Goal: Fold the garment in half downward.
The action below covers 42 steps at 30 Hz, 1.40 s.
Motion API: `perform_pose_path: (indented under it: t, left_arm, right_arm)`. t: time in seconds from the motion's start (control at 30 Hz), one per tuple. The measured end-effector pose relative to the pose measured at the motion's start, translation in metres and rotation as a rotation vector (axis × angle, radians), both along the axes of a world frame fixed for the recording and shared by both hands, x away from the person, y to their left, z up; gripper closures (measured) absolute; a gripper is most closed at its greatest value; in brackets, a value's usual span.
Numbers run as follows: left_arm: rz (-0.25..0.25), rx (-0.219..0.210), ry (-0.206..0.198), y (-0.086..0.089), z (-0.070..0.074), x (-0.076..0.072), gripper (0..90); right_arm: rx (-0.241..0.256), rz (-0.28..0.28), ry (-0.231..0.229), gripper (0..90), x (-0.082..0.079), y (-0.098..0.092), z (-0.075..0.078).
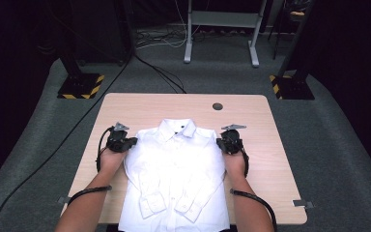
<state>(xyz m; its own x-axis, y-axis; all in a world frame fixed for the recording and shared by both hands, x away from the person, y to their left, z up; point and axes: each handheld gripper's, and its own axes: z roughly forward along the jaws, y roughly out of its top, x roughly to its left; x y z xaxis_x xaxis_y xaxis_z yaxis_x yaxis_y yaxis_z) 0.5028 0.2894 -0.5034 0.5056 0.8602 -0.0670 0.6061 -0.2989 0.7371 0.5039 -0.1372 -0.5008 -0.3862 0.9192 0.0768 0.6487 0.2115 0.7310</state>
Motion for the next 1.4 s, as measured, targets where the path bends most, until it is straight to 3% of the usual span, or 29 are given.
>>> perform_pose_path:
  t: [0.13,0.27,0.6,0.87,1.4]
  left_arm:
    - [0.001,0.008,-0.005,0.001,0.001,-0.005,87.2]
    - [0.002,0.004,-0.028,0.002,0.005,-0.01,87.2]
    - [0.005,0.005,-0.126,0.011,0.048,-0.015,87.3]
    - [0.01,0.012,-0.19,0.012,0.075,-0.016,87.3]
    - [0.008,0.025,-0.264,0.005,0.107,-0.013,87.3]
  right_arm:
    - [-0.032,0.015,-0.008,89.4,-0.003,0.002,0.004]
    - [-0.027,0.02,-0.029,89.5,-0.009,0.002,0.009]
    - [-0.026,0.06,-0.14,89.5,-0.013,0.007,0.053]
    - [-0.047,0.084,-0.198,89.5,-0.014,0.01,0.086]
    - [-0.024,0.072,-0.244,89.5,-0.017,0.004,0.109]
